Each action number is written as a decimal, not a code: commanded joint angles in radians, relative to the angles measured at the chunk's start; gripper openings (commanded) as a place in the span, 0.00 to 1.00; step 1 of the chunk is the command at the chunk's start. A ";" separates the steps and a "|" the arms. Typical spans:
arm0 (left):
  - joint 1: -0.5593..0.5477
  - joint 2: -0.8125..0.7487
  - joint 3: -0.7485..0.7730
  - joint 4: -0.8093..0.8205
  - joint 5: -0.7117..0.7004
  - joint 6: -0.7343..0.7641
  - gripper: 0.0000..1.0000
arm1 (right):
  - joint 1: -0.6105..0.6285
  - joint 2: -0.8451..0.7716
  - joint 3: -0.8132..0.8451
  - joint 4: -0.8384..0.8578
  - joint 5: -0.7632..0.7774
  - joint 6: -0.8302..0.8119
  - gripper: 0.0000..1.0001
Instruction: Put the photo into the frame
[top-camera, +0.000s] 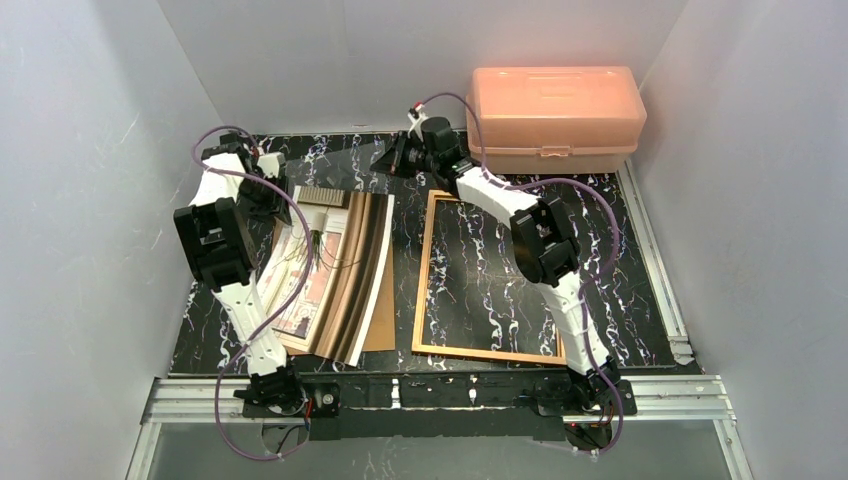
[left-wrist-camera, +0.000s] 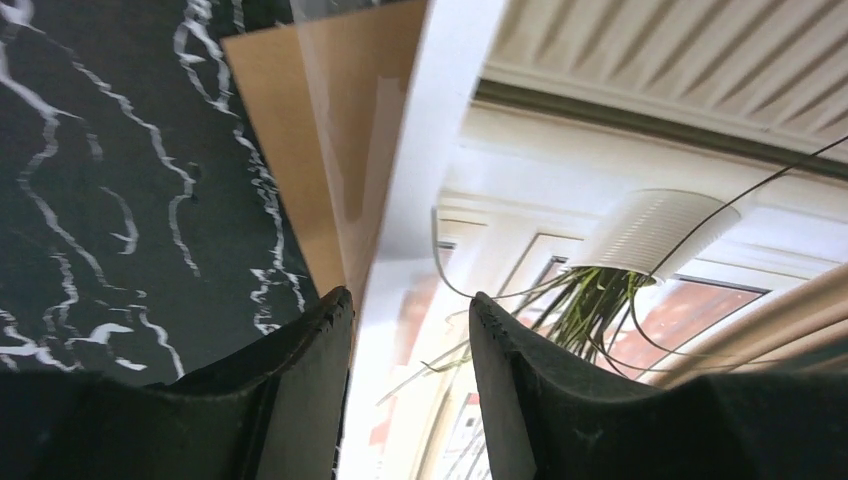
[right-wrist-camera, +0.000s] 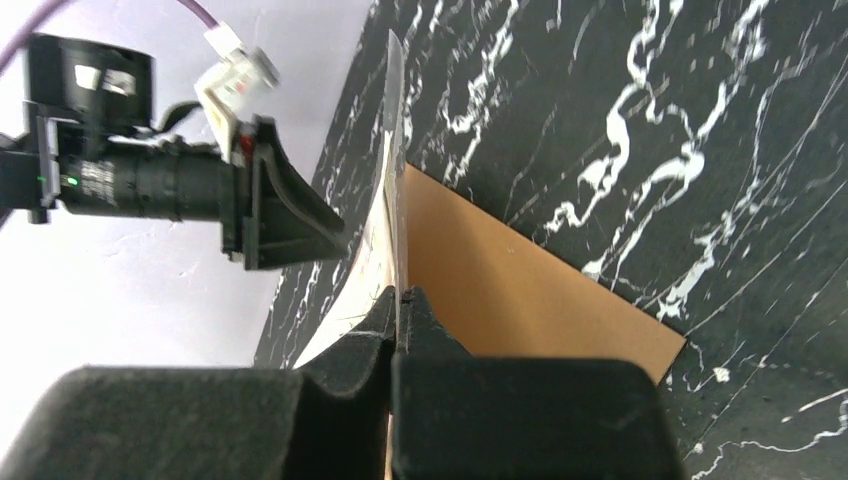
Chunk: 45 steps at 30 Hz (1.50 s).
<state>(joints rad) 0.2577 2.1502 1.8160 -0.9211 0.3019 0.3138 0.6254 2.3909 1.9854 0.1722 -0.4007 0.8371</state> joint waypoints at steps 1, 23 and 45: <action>-0.018 -0.080 -0.065 -0.082 0.066 0.043 0.45 | -0.022 -0.122 0.121 -0.065 0.052 -0.104 0.01; -0.024 -0.113 -0.185 -0.007 0.009 -0.006 0.44 | -0.124 -0.464 0.116 -0.311 0.165 -0.279 0.01; -0.100 -0.339 0.093 -0.169 0.710 -0.141 0.99 | -0.145 -0.788 0.148 -0.546 -0.058 -0.147 0.01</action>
<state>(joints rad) 0.1593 1.8751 1.9724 -1.0851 0.7498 0.2070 0.4927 1.6756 2.0808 -0.4080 -0.3725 0.6106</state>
